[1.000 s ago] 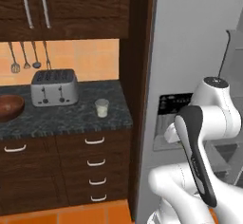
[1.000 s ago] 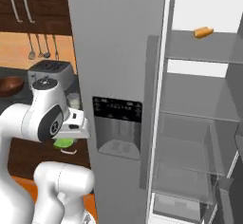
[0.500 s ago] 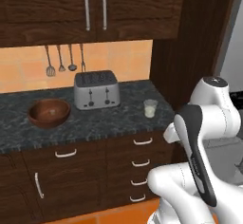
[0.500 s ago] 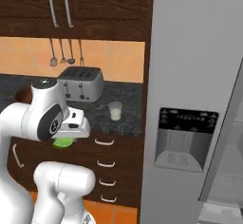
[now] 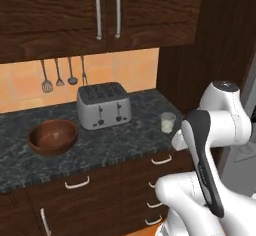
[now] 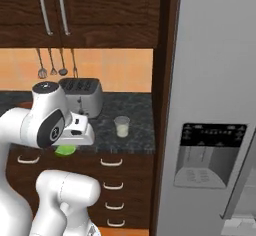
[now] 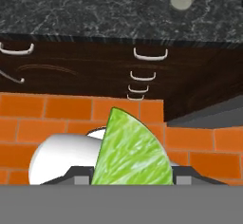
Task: Grab a lemon wedge from the fridge and one ice cube from the ice bowl, and put them in the glass of lemonade.
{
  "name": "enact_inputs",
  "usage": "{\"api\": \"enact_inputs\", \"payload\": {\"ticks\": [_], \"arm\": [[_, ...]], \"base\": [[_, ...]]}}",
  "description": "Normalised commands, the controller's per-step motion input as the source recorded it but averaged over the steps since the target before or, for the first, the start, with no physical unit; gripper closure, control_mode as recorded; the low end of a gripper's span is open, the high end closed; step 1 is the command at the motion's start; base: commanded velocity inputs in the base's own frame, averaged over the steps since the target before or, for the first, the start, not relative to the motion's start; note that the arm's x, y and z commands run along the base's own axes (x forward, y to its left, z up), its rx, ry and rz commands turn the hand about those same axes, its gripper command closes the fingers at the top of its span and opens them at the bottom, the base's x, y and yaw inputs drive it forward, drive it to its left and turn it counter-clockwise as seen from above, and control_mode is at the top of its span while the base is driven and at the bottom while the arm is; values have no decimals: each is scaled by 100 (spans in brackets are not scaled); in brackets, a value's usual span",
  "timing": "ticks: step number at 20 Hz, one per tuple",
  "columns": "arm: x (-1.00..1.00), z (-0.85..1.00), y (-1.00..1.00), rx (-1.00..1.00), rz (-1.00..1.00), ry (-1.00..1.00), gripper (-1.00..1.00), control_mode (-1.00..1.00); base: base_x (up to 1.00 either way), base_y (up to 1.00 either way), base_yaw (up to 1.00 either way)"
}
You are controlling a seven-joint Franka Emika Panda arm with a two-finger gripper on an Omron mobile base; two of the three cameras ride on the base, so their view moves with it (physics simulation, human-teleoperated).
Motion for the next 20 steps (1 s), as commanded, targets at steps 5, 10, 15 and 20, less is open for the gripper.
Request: {"api": "enact_inputs", "payload": {"ticks": [5, 10, 15, 20], "arm": [[0, 0, 0, 0, 0, 0, 100, 100], [8, 0, 0, 0, -1, 0, 100, -100], [6, 9, -1, -1, -1, 0, 100, -100], [19, 0, -8, -10, -39, -6, 100, -100]], "base": [[84, 0, -9], [47, 0, -7], [0, 0, 0], [0, 0, 0]]}}
